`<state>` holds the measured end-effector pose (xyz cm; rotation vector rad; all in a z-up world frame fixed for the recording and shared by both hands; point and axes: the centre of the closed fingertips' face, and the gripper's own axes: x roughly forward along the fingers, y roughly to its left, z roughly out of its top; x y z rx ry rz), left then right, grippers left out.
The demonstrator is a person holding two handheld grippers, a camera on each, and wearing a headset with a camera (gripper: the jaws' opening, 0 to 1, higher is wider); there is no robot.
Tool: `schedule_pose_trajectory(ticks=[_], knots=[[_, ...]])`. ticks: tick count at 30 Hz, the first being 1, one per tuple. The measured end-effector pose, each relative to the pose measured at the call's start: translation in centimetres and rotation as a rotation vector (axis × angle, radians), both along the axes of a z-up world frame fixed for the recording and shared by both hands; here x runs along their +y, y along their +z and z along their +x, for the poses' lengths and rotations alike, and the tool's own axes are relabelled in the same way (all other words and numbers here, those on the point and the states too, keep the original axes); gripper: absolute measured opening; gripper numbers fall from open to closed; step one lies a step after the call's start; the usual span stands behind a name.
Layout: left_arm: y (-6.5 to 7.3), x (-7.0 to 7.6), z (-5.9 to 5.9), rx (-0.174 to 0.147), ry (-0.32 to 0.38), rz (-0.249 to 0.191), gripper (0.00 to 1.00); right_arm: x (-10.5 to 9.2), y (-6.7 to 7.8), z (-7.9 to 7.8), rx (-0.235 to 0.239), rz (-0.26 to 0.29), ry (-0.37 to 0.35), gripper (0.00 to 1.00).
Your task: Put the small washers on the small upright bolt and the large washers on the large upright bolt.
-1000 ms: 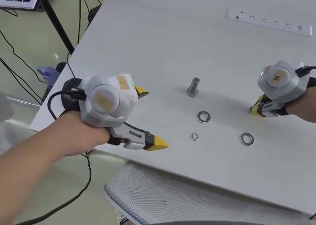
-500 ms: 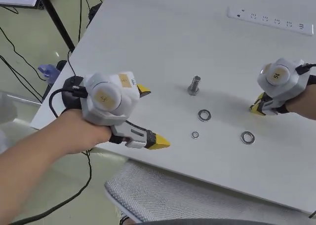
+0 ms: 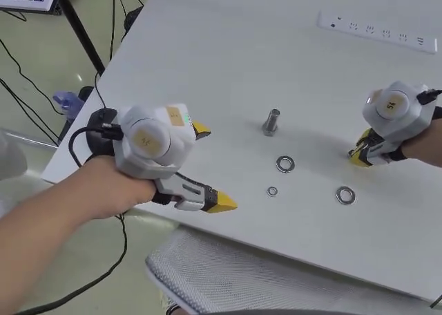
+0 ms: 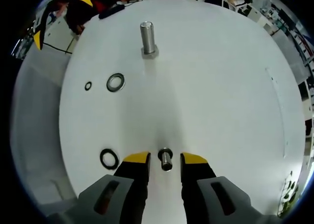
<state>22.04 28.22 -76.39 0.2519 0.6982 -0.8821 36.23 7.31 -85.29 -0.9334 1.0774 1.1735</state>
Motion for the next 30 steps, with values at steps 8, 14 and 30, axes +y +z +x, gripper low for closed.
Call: schedule_pose_trajectory(ticks=[8,14,30], knots=[[0.4,-0.2,0.0,-0.008,-0.001,-0.003,0.80,0.0,0.9,0.2,-0.010,-0.003,0.008,0.26],[0.7,-0.5,0.0,-0.017,0.001,-0.008,0.80,0.1,2.0,0.3,-0.018,-0.001,0.017,0.25],[1.4,-1.4,-0.1,-0.018,-0.011,-0.026,0.83,2.3,4.0,-1.0,-0.022,0.052,0.076,0.25]])
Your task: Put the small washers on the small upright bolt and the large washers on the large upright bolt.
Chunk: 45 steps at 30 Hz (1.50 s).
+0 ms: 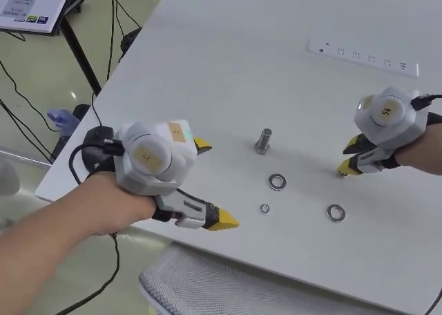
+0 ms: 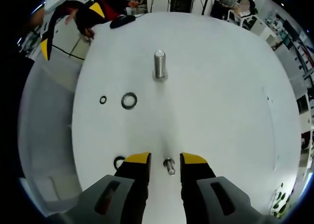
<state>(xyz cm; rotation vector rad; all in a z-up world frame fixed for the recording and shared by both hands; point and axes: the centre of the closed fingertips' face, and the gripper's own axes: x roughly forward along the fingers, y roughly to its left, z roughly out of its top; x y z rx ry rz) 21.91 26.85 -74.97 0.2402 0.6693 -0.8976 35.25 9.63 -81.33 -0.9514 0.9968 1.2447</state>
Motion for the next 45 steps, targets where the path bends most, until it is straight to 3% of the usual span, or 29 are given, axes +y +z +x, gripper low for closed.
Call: schedule_pose_trajectory(ticks=[26,34,45], knots=[[0.7,-0.4,0.1,-0.027,-0.001,-0.007,0.82,6.5,0.3,-6.9,0.035,0.067,0.170,0.26],[0.9,-0.7,0.0,-0.029,-0.002,-0.010,0.81,7.9,-0.6,-9.2,0.053,0.073,0.220,0.26],[0.7,-0.7,0.0,-0.030,-0.009,0.002,0.80,8.8,-2.2,-10.9,0.078,0.078,0.239,0.27]])
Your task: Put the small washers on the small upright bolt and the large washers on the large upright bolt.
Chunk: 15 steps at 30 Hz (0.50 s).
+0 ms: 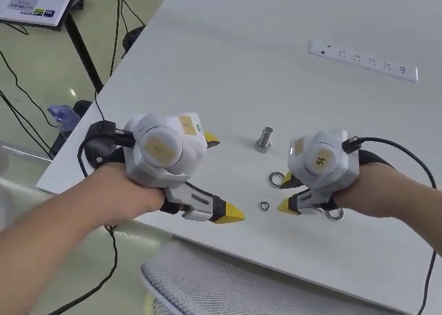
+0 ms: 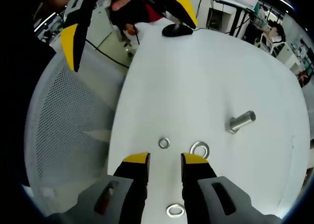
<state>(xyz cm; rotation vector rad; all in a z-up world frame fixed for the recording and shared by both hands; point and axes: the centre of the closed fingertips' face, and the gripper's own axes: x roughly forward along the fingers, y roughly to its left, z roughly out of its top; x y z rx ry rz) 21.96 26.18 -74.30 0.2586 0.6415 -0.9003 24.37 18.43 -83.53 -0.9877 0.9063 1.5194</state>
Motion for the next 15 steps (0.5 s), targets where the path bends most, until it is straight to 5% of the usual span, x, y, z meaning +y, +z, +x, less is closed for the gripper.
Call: schedule_pose_trajectory(ticks=[15], knots=[[-0.2,0.3,0.1,0.000,0.002,-0.001,0.80,0.9,-3.4,-0.5,-0.017,-0.004,0.000,0.26]])
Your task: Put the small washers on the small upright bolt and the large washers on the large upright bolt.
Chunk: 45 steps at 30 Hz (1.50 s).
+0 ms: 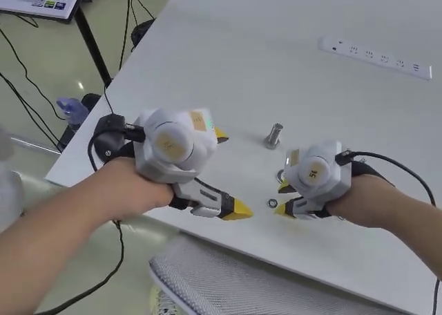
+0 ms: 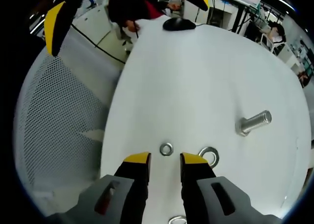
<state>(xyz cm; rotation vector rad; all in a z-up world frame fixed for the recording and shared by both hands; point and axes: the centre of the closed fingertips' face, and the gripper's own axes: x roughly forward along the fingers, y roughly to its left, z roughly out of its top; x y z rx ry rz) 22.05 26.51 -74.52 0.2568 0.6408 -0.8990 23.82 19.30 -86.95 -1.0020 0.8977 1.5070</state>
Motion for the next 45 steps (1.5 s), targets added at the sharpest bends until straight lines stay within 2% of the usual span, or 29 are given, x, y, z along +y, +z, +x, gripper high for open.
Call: schedule_pose_trajectory(ticks=[10,15,25,30,38,43,45], knots=[[-0.3,0.0,-0.1,0.004,-0.008,0.000,0.80,0.6,-0.5,0.1,-0.027,0.013,0.009,0.25],[-0.3,0.1,-0.1,0.006,-0.006,-0.003,0.79,0.7,-1.2,-0.3,-0.027,-0.008,0.025,0.24],[-0.5,0.0,-0.1,0.012,-0.005,-0.010,0.79,0.6,-1.0,-0.1,-0.048,-0.013,0.053,0.21],[-0.4,0.1,0.0,0.011,-0.001,-0.012,0.78,0.7,-1.0,0.0,-0.053,-0.018,0.043,0.18],[-0.5,0.3,0.0,0.014,0.009,-0.013,0.77,0.8,-1.0,-0.1,-0.072,-0.059,0.070,0.15],[-0.5,0.3,0.1,0.014,0.014,-0.018,0.77,0.6,-1.0,-0.1,-0.075,-0.066,0.074,0.14],[-0.5,0.3,0.1,0.013,0.014,-0.019,0.77,0.6,-1.0,-0.2,-0.101,-0.076,0.119,0.14]])
